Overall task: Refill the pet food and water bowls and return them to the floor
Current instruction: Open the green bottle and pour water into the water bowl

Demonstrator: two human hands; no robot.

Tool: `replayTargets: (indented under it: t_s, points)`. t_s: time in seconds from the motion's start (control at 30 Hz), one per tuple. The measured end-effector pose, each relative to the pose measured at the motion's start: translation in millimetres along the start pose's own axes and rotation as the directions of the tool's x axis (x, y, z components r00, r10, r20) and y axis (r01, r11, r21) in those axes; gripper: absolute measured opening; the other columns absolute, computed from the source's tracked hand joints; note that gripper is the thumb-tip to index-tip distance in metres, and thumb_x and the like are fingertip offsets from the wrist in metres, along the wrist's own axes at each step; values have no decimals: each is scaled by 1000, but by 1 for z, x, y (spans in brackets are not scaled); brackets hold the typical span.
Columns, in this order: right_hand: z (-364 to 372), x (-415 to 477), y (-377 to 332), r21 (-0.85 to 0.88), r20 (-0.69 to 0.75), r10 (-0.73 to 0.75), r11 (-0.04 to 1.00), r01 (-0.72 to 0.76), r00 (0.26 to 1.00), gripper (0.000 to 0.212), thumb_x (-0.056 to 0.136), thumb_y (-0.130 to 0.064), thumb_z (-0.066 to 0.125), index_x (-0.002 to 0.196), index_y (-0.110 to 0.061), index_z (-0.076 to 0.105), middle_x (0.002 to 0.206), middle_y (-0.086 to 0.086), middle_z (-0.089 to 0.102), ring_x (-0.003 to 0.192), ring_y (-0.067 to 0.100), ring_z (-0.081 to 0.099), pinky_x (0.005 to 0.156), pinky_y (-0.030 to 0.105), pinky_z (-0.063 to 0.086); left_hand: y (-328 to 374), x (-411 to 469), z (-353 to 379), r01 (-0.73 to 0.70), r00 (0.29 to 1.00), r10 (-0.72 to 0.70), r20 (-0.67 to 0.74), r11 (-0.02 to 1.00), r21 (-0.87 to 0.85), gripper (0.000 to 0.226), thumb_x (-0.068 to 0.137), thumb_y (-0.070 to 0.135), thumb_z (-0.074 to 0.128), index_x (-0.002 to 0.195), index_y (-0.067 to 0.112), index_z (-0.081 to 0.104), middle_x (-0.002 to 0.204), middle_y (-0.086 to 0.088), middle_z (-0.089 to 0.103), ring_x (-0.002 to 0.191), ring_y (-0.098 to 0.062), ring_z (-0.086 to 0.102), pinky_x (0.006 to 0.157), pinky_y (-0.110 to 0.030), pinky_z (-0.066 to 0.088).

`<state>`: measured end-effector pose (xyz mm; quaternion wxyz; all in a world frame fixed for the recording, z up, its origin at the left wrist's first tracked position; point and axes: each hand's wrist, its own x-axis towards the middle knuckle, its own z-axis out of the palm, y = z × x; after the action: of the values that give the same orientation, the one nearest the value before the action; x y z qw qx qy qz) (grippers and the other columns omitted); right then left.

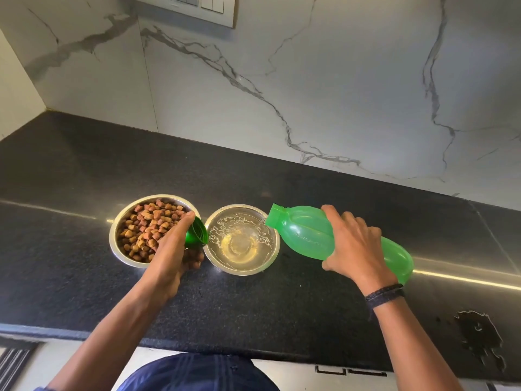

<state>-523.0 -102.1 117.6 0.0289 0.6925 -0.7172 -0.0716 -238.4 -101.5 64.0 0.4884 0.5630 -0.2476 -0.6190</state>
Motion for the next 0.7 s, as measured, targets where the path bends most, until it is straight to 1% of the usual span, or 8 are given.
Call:
replayTargets:
  t_s: [0.17, 0.27, 0.3, 0.37, 0.47, 0.57, 0.63, 0.7]
  points:
    - [8, -1, 0, 129, 6, 13, 992, -14, 1000, 107, 56, -37, 86, 140, -30, 20, 116, 1, 52, 108, 25, 54, 89, 48, 48, 3, 1, 4, 21, 1000, -21, 4, 1000, 20, 36, 90, 52, 56, 105, 20, 58, 100, -16, 61, 73, -22, 52, 58, -29, 43]
    - [17, -3, -1, 303, 3, 50, 952, -48, 999, 105, 52, -37, 85, 136, -30, 23, 115, 1, 54, 107, 26, 56, 88, 48, 50, 6, 1, 9, 23, 1000, -23, 11, 999, 43, 37, 87, 56, 56, 101, 22, 57, 103, -13, 61, 79, -22, 54, 62, -29, 43]
    - [21, -3, -1, 391, 5, 67, 918, -63, 998, 103, 51, -36, 86, 134, -31, 25, 116, 0, 55, 106, 26, 57, 88, 46, 50, 7, 0, 12, 19, 1000, -20, 16, 999, 49, 36, 87, 57, 56, 99, 23, 57, 103, -12, 62, 81, -22, 55, 64, -29, 44]
    - [29, -4, 0, 580, 11, 99, 810, -87, 995, 98, 49, -33, 88, 129, -31, 31, 115, -2, 56, 104, 23, 58, 84, 39, 51, 11, -1, 19, 7, 999, -9, 35, 998, 62, 36, 86, 59, 54, 95, 23, 56, 102, -10, 62, 83, -21, 55, 66, -30, 44]
    - [42, -9, -1, 769, -8, 149, 633, -90, 989, 91, 49, -29, 91, 122, -33, 36, 109, -9, 57, 99, 17, 58, 79, 30, 47, 19, -1, 33, -36, 996, 25, 82, 990, 137, 48, 87, 63, 49, 90, 16, 56, 90, -11, 58, 74, -20, 49, 66, -30, 41]
    - [55, -14, -4, 836, -46, 174, 546, -57, 984, 94, 49, -31, 93, 123, -35, 36, 106, -18, 54, 99, 11, 57, 82, 27, 48, 28, -1, 52, -89, 987, 56, 152, 972, 217, 51, 89, 65, 43, 88, 15, 54, 76, -9, 52, 64, -16, 46, 62, -27, 40]
    - [60, -17, -5, 841, -78, 156, 541, -19, 985, 95, 50, -36, 93, 123, -40, 33, 110, -18, 53, 102, 9, 56, 84, 25, 48, 34, 0, 65, -153, 969, 95, 227, 957, 248, 55, 89, 64, 42, 89, 11, 55, 68, -8, 51, 58, -13, 45, 58, -25, 40]
    - [63, -19, -5, 835, -105, 131, 550, 15, 986, 96, 50, -43, 92, 122, -46, 30, 114, -17, 53, 104, 7, 56, 87, 24, 48, 39, 1, 79, -215, 942, 131, 310, 943, 253, 57, 87, 64, 48, 93, 9, 58, 70, -9, 51, 54, -13, 44, 54, -24, 39]
